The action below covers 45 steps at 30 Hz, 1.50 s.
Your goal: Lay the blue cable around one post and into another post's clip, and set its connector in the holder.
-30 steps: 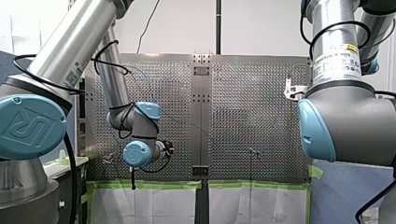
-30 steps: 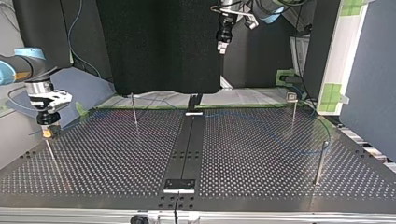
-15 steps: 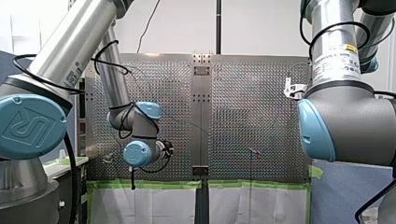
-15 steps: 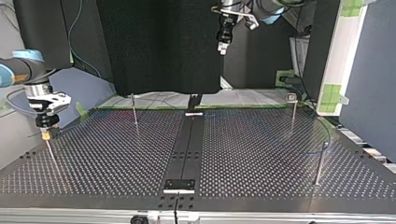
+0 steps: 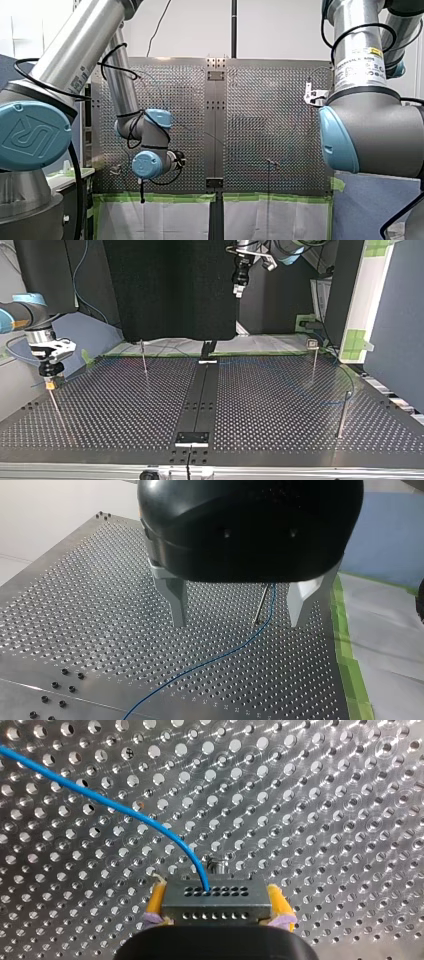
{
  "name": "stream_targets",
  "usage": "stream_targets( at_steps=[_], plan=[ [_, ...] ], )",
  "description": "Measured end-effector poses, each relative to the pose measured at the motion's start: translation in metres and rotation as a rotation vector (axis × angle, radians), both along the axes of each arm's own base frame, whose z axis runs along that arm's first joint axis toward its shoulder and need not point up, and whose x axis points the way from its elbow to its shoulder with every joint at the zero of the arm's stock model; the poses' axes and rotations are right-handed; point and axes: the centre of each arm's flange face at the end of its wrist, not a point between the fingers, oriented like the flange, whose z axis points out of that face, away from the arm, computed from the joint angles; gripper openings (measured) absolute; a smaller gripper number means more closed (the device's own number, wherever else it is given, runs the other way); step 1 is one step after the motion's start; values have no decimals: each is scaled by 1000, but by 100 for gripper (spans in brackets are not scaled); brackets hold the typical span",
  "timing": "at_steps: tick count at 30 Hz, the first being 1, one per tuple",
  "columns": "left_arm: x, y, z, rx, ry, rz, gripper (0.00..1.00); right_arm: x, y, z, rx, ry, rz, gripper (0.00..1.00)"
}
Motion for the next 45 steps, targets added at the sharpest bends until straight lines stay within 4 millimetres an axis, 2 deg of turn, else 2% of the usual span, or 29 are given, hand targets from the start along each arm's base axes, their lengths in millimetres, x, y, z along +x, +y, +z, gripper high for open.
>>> stream_targets(
  at_steps=[1,2,3,4,5,45],
  plan=[
    [0,0,0,0,0,0,99,0,0,0,0,1,1,40],
    [0,0,0,0,0,0,99,0,0,0,-1,2,2,69],
    [0,0,0,0,0,0,99,1,0,0,-2,4,2,88],
    [0,0,0,0,0,0,99,1,0,0,-3,7,2,88],
    [0,0,0,0,0,2,99,1,0,0,-4,10,2,100],
    [0,2,0,6,2,15,99,-4,-2,1,-8,13,-43,100]
  ],
)
